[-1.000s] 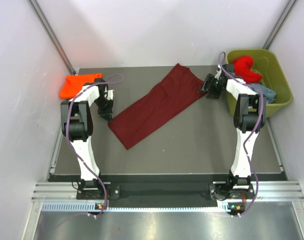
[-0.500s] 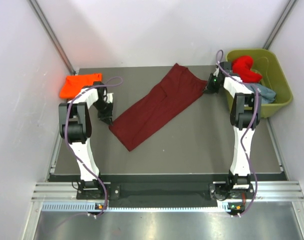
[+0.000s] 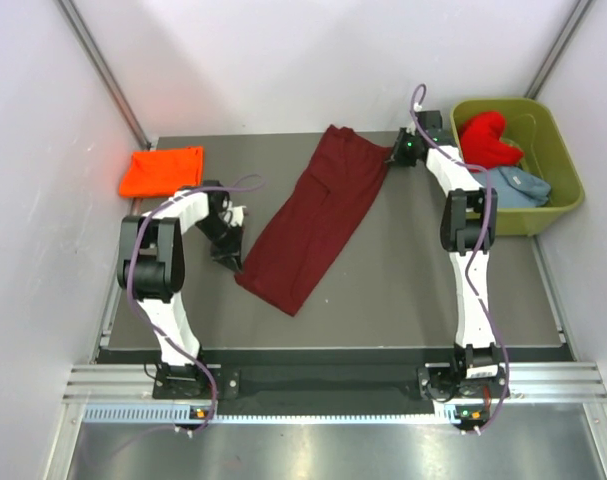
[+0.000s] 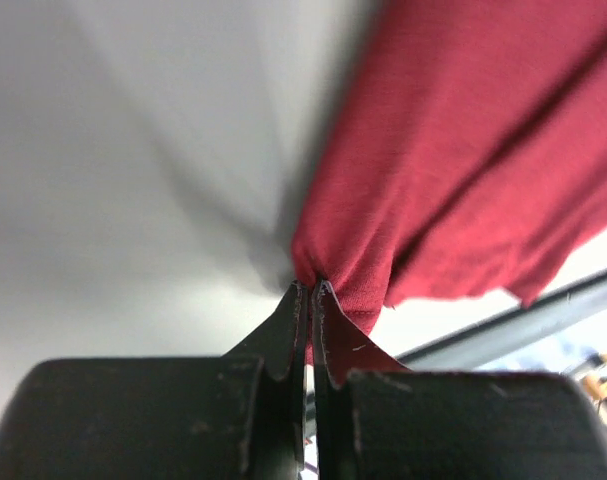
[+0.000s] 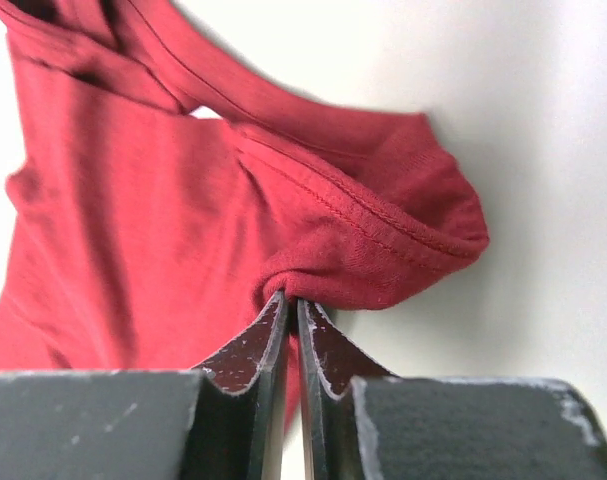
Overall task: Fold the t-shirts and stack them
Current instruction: Fold the tshirt
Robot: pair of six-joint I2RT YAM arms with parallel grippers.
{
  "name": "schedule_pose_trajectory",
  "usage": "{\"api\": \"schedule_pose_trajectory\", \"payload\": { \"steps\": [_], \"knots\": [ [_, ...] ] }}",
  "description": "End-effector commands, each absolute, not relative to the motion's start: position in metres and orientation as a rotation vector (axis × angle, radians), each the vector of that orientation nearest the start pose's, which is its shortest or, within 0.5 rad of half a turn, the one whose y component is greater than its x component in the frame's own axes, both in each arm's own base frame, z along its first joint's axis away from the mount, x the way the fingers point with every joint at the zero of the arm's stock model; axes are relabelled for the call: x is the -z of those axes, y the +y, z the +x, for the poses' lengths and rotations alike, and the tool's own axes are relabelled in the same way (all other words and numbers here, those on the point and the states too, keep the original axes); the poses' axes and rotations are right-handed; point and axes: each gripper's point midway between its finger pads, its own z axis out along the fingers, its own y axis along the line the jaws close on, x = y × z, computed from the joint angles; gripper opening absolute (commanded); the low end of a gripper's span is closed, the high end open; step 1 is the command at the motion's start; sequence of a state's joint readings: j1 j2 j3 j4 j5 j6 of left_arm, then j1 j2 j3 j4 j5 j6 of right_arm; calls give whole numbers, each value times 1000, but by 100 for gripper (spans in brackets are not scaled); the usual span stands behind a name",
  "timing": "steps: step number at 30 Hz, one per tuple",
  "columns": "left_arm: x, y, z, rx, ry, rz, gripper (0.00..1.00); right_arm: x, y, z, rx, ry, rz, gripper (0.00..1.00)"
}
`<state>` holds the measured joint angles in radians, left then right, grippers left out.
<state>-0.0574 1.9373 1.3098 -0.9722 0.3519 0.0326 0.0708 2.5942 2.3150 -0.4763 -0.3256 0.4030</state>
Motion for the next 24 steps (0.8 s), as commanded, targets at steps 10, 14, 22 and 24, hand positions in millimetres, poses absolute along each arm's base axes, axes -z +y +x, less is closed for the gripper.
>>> {"api": "schedule_pose_trajectory", "payload": {
  "steps": [10,14,22,24],
  "knots": [
    [-61,-125,237,685,3089,392,0,-68,167,665,-704,2211,169,8],
    [-64,-141,230,717,3078,476,0,-63,161,670,-697,2202,181,8],
    [-69,-180,205,773,3051,706,0,-77,152,687,-685,2131,201,8],
    [-68,-189,197,798,3056,750,0,-77,152,688,-694,2126,201,8]
  ]
}}
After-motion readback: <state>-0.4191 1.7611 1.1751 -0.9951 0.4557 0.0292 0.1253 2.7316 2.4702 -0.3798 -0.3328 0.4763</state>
